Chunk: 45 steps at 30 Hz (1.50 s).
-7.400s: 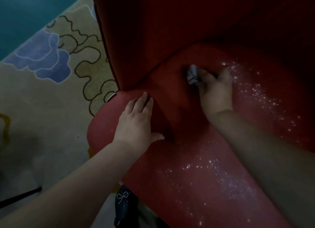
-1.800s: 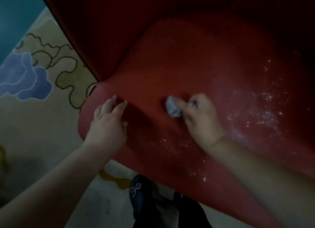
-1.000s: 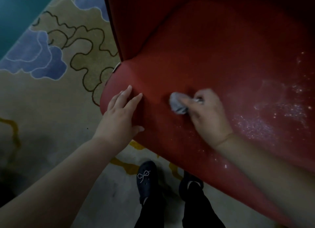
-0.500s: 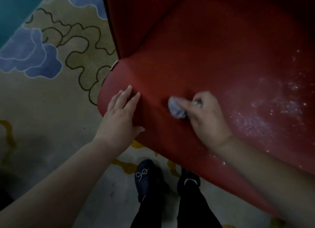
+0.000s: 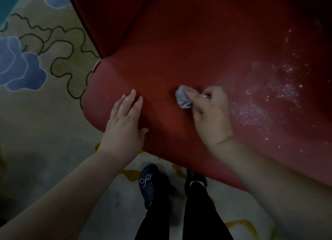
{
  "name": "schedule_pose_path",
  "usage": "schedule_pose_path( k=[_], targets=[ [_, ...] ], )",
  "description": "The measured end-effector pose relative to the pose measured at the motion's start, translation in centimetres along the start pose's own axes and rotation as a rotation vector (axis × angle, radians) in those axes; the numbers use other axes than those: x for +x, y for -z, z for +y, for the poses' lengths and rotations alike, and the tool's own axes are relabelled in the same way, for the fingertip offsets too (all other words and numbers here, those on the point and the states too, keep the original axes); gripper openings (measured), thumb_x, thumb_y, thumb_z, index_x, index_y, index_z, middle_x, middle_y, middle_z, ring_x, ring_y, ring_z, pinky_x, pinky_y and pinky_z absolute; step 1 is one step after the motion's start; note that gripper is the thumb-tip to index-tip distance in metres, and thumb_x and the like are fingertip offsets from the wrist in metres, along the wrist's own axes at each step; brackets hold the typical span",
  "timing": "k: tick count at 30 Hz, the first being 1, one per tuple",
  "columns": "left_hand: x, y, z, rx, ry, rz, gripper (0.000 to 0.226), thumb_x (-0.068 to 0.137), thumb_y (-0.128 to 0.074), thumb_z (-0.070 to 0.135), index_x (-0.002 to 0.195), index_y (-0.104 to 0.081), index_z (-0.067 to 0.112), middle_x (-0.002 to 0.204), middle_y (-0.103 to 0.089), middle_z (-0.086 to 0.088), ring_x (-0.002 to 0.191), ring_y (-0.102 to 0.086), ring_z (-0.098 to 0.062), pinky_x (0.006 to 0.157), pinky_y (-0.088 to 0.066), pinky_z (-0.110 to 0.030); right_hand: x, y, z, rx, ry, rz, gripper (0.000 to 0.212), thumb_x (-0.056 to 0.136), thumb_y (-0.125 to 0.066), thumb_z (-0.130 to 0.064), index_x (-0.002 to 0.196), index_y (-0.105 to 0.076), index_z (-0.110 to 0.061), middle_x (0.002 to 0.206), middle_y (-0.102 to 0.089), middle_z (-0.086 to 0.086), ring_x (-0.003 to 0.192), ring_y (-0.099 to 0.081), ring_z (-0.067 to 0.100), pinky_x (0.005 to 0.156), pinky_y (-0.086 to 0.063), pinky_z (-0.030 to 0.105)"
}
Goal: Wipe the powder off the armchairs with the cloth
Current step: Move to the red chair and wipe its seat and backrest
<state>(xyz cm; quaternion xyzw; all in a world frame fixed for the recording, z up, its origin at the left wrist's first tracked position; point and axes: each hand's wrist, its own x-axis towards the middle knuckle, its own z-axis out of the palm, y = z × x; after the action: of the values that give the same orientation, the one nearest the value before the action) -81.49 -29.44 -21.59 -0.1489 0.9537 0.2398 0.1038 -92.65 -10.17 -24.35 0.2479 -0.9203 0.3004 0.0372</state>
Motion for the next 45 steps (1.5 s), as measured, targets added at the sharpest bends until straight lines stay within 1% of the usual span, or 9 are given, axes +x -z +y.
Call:
schedule_pose_path(
  k=[5, 8, 12, 18, 24, 31, 38, 42, 45],
  targets=[
    [0.5, -0.5, 0.8, 0.017, 0.018, 0.025, 0.075, 0.085, -0.066, 0.015, 0.149, -0.028, 0.011, 0.159, -0.015, -0.005, 0.146, -0.009, -0.025, 0.114, 0.0, -0.025, -5.9, 0.8, -2.6, 0.068, 0.27, -0.319, 0.016, 0.091, -0.06, -0.036, 0.103, -0.05, -0.04, 0.089, -0.039, -0.01, 0.085, -0.041, 0.012, 0.069, -0.036, 0.028],
    [0.4, -0.5, 1.8, 0.036, -0.031, -0.006, 0.078, 0.085, -0.068, 0.019, 0.15, -0.027, 0.013, 0.159, -0.015, -0.003, 0.146, -0.008, -0.024, 0.115, -0.001, -0.027, -5.2, 3.0, 2.3, -0.076, 0.173, -0.196, 0.015, 0.089, -0.065, -0.031, 0.097, -0.057, -0.041, 0.085, -0.049, -0.008, 0.079, -0.048, 0.015, 0.067, -0.042, 0.03],
    [0.6, -1.0, 3.8, 0.023, -0.071, -0.028, 0.079, 0.086, -0.068, 0.025, 0.151, -0.024, 0.015, 0.16, -0.012, 0.0, 0.146, -0.004, -0.02, 0.114, -0.001, -0.026, -1.9, 3.5, 4.7, -0.06, -0.128, 0.077, 0.038, 0.089, -0.052, -0.008, 0.121, -0.066, -0.024, 0.095, -0.049, 0.017, 0.085, -0.05, 0.033, 0.074, -0.047, 0.049],
    [1.4, -1.9, 6.3, 0.034, -0.124, -0.071, 0.079, 0.085, -0.068, 0.027, 0.151, -0.025, 0.015, 0.16, -0.012, 0.003, 0.146, -0.006, -0.019, 0.115, -0.007, -0.031, -7.0, 4.5, 4.1, -0.068, 0.08, -0.169, 0.024, 0.094, -0.058, -0.028, 0.116, -0.068, -0.025, 0.097, -0.051, 0.005, 0.089, -0.047, 0.02, 0.075, -0.039, 0.03],
    [2.0, -2.4, 7.0, 0.061, -0.144, -0.097, 0.079, 0.085, -0.068, 0.025, 0.151, -0.025, 0.015, 0.16, -0.012, 0.004, 0.146, -0.007, -0.019, 0.117, -0.012, -0.037, -7.6, 7.6, 8.6, -0.21, -0.193, 0.102, 0.042, 0.086, -0.063, -0.001, 0.123, -0.066, -0.021, 0.098, -0.047, 0.017, 0.089, -0.044, 0.029, 0.076, -0.043, 0.038],
    [1.8, -3.0, 7.6, 0.08, -0.162, -0.106, 0.075, 0.087, -0.064, 0.02, 0.151, -0.025, 0.014, 0.16, -0.013, 0.004, 0.145, -0.009, -0.021, 0.116, -0.013, -0.038, -6.3, 5.2, 5.7, -0.141, -0.112, 0.043, 0.039, 0.089, -0.05, -0.01, 0.124, -0.066, -0.019, 0.094, -0.05, 0.015, 0.082, -0.048, 0.029, 0.07, -0.046, 0.038],
    [1.8, -3.1, 7.7, 0.099, -0.157, -0.103, 0.075, 0.086, -0.065, 0.017, 0.15, -0.025, 0.012, 0.159, -0.013, 0.002, 0.146, -0.009, -0.022, 0.116, -0.014, -0.04, -11.6, 6.9, 5.8, -0.14, -0.356, 0.174, 0.052, 0.085, -0.059, 0.004, 0.131, -0.056, -0.019, 0.099, -0.048, 0.02, 0.084, -0.049, 0.034, 0.069, -0.049, 0.047],
    [1.9, -3.2, 7.8, 0.098, -0.161, -0.093, 0.075, 0.085, -0.066, 0.015, 0.15, -0.027, 0.011, 0.159, -0.016, 0.0, 0.145, -0.011, -0.024, 0.115, -0.009, -0.035, -9.9, 4.3, 2.8, -0.032, -0.272, 0.051, 0.038, 0.091, -0.053, -0.012, 0.128, -0.06, -0.019, 0.099, -0.049, 0.009, 0.087, -0.047, 0.019, 0.074, -0.049, 0.038],
    [1.9, -3.2, 7.6, 0.099, -0.159, -0.103, 0.075, 0.087, -0.064, 0.017, 0.151, -0.025, 0.012, 0.16, -0.013, 0.001, 0.146, -0.008, -0.023, 0.115, -0.006, -0.032, -8.1, 5.1, 5.0, -0.111, -0.381, 0.15, 0.042, 0.094, -0.04, -0.032, 0.125, -0.063, -0.016, 0.097, -0.044, -0.001, 0.087, -0.037, 0.006, 0.081, -0.044, 0.03]
  ],
)
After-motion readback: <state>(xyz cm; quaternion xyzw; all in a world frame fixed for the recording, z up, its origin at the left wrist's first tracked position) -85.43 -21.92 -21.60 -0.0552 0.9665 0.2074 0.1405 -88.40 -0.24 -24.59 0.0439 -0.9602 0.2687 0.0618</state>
